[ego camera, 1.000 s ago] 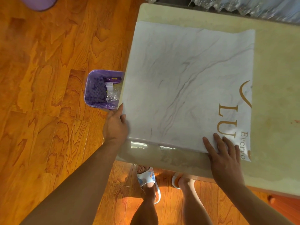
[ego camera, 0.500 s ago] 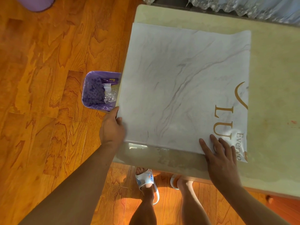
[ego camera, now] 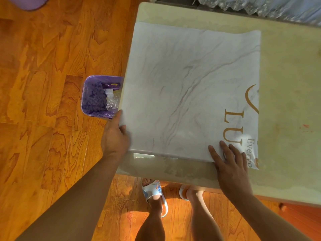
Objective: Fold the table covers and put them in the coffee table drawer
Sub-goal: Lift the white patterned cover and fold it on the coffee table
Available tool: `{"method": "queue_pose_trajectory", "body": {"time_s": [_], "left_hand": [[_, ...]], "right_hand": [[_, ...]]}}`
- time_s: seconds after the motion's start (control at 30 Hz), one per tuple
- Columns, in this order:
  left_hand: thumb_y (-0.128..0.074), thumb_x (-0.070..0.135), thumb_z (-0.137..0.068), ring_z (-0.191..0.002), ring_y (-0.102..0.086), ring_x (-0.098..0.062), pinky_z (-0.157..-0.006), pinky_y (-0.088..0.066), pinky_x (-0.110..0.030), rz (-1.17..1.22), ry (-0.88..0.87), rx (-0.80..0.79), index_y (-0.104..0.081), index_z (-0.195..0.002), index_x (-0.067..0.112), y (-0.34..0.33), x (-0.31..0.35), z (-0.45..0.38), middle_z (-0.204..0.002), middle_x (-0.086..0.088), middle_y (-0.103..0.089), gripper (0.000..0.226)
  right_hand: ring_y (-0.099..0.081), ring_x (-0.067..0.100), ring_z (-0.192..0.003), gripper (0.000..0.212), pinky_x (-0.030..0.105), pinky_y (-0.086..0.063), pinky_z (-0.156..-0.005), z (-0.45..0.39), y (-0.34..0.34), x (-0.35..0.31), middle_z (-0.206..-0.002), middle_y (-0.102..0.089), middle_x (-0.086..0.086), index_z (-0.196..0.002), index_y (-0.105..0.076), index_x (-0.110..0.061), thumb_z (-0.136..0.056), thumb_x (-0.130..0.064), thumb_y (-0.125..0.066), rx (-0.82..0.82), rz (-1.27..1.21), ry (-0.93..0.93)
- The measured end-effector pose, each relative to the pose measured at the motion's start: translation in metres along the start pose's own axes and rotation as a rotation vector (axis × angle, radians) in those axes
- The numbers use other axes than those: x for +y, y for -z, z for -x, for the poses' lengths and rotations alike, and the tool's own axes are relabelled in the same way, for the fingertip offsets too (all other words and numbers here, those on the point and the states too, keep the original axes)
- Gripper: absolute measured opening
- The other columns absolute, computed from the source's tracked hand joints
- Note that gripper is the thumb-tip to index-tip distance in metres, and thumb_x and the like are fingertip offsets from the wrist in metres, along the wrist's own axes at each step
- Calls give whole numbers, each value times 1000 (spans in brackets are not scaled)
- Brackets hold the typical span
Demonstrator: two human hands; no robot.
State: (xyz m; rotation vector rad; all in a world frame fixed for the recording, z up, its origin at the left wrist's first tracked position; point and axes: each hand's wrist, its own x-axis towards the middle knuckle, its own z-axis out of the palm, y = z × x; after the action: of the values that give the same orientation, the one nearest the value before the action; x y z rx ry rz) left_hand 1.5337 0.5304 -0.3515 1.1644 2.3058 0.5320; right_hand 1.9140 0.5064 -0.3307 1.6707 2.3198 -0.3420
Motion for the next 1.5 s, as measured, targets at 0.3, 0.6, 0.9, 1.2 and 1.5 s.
{"method": "queue_pose_trajectory", "body": {"time_s": [0.3, 0.6, 0.9, 1.2, 1.5], "left_hand": [[-41, 36, -106, -144, -33, -36, -113, -31, -52, -565, -668, -74, -39, -154, 23, -25, 54, 36, -157, -15, -36, 50], [-29, 46, -107, -153, -17, -39, -120, -14, -61, -671, -680, -209, -27, -160, 26, -54, 36, 31, -165, -14, -25, 56], [-22, 50, -106, -154, -14, -37, -122, -10, -60, -675, -677, -177, -27, -160, 26, -59, 34, 32, -166, -13, -22, 60], [-34, 44, -104, -150, -25, -40, -121, -15, -59, -645, -725, -68, -37, -157, 21, -60, 35, 32, -160, -18, -33, 58], [-33, 41, -102, -147, -28, -46, -118, -19, -64, -701, -691, -94, -43, -152, 13, -61, 44, 38, -157, -24, -35, 58]], "right_hand": [[-24, 46, -144, 101, 71, -24, -113, 0, 0, -1, -159, -26, 19, -158, -30, -25, -73, -36, -84, -40, 63, 3], [-25, 42, -145, 62, 67, -25, -115, -2, 0, -1, -159, -27, 16, -155, -35, -25, -100, -53, -45, -68, 88, -20], [-37, 36, -139, 42, 56, -22, -119, -81, 14, -115, -145, -48, 17, -139, -52, -10, -104, -31, -42, 244, -223, 41], [-15, 43, -152, 62, 61, -17, -119, -71, -24, -6, -164, -23, 19, -154, -38, -12, -103, -46, -38, 192, -113, -97], [2, 35, -155, 67, 58, -7, -123, -43, -21, 110, -169, -5, 8, -161, -17, -17, -103, -50, -26, 92, 10, -132]]}}
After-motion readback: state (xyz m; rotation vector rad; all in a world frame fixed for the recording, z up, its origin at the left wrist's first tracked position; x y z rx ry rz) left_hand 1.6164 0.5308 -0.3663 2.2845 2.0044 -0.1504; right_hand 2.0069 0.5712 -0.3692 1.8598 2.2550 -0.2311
